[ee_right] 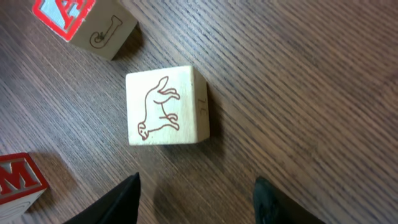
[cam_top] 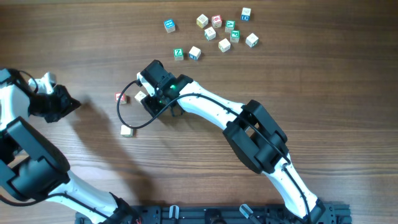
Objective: Form a circle
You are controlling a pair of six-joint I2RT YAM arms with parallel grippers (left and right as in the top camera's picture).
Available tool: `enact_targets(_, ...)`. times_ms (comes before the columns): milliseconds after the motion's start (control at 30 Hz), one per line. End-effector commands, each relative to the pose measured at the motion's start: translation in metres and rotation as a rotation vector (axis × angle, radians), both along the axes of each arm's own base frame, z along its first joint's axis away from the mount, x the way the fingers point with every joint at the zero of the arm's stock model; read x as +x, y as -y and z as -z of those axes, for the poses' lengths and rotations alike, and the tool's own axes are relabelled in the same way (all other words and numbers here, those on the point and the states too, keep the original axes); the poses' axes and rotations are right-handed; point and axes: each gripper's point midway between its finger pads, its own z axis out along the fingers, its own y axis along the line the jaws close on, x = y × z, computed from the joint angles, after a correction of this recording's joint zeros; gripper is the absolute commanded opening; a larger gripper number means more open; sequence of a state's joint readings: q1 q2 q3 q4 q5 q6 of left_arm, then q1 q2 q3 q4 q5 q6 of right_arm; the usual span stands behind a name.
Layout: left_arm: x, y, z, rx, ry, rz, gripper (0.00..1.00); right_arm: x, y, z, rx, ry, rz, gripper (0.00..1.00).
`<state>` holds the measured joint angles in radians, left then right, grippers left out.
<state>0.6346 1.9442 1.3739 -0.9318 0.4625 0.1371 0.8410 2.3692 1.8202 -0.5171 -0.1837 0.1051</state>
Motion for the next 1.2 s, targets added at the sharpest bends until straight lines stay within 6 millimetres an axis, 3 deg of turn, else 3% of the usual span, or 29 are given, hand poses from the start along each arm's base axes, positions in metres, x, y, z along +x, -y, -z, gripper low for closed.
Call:
enact_targets(0, 0.007, 0.011, -0.005, -0.005, 0.029, 0.040, 0.04, 0.004, 0.000, -0.005, 0.005, 0.021, -0.008, 0.52)
enact_targets(200, 0.005, 0.008, -0.003, 0.024, 0.011, 0.040, 0.04, 0.003, -0.003, 0.013, 0.024, 0.032, -0.027, 0.26)
enact_targets(500, 0.005, 0.008, -0.003, 0.023, 0.011, 0.040, 0.06, 0.000, -0.009, 0.011, 0.057, 0.017, -0.041, 0.14)
enact_targets(1167, 0.004, 0.008, -0.003, 0.021, 0.008, 0.040, 0.08, 0.003, -0.024, 0.000, 0.139, 0.023, -0.043, 0.12)
